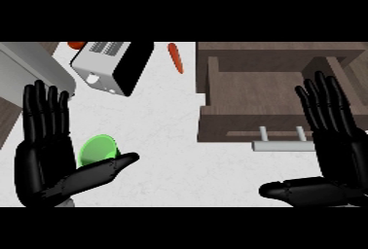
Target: Pick up the cup, place it into the drawer and close the drawer
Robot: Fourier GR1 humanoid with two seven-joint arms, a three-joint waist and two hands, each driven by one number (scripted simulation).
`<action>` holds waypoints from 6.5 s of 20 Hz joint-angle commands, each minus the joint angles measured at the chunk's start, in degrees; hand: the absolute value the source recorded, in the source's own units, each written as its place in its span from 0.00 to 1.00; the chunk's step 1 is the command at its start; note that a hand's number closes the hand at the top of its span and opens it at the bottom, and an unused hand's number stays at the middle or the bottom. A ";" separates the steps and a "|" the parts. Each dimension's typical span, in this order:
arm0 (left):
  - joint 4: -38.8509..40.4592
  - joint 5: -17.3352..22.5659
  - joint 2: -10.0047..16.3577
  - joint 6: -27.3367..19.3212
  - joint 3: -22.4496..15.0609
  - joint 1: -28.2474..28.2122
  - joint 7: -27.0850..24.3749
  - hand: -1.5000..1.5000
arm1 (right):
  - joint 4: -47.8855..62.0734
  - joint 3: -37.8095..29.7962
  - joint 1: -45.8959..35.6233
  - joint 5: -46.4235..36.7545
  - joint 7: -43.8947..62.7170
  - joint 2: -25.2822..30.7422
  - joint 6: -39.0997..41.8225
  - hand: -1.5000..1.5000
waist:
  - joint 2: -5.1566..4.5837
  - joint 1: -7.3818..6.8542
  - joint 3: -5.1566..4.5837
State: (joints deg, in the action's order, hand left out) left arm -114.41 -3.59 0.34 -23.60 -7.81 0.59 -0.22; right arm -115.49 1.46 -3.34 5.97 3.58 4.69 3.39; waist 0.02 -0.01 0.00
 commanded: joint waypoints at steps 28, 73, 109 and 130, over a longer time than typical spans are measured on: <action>13.81 10.42 1.64 2.18 7.52 -11.82 -13.49 0.00 | -0.28 -5.58 -3.01 3.69 3.19 1.37 2.76 0.00 | 0.00 -0.16 0.00; 69.65 19.87 2.68 15.93 20.50 7.99 -47.04 0.00 | -2.75 -3.46 -1.35 1.97 3.39 -0.69 3.98 0.00 | -0.05 0.16 -0.01; 83.87 19.88 8.44 39.15 18.29 15.89 -62.03 1.00 | -6.10 -6.93 -5.56 5.94 11.74 2.36 3.56 0.00 | -0.05 0.20 -0.04; 37.47 22.61 4.17 29.67 7.81 16.12 -27.17 1.00 | -5.95 -5.96 -1.85 4.36 9.47 0.95 3.95 0.00 | 0.10 -0.14 0.03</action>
State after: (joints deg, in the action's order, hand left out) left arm -69.13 18.66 5.69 9.30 1.47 16.40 -34.62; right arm -121.48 -4.10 -4.89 9.84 12.61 5.48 7.29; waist 0.21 -0.31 0.05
